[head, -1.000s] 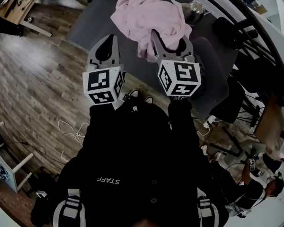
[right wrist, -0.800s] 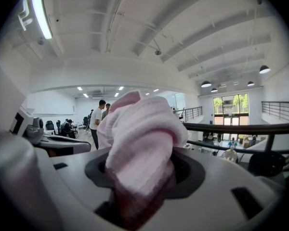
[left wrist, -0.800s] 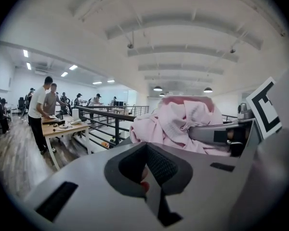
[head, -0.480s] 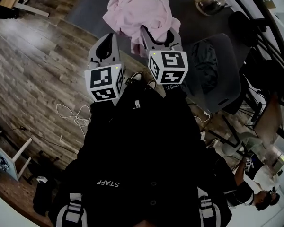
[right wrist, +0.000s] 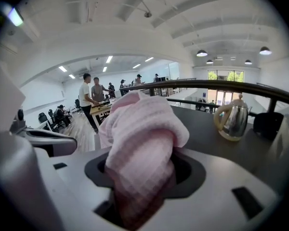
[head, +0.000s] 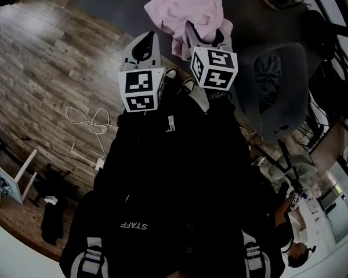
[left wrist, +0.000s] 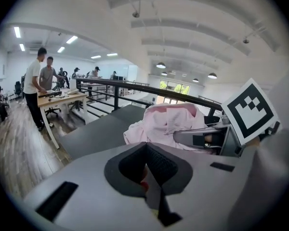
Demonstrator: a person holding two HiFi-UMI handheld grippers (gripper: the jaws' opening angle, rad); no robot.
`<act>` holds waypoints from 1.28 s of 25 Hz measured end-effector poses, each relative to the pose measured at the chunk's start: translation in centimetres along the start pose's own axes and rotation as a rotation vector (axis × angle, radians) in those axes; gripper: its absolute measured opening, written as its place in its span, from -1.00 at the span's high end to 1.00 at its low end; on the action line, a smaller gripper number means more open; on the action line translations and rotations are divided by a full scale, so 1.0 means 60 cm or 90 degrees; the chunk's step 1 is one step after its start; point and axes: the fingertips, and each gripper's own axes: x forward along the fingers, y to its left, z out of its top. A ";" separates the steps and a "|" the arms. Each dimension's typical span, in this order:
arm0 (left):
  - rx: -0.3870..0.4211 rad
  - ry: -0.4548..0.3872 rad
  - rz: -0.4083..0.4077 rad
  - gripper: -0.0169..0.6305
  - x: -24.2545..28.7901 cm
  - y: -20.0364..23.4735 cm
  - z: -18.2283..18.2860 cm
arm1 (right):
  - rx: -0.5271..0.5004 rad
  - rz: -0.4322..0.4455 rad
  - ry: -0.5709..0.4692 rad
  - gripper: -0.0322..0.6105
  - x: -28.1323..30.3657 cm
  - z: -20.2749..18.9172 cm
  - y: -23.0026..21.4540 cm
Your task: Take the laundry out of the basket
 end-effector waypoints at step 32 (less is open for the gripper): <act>-0.021 -0.009 -0.012 0.95 -0.003 -0.037 0.009 | -0.028 -0.009 0.014 -0.21 -0.078 -0.028 -0.020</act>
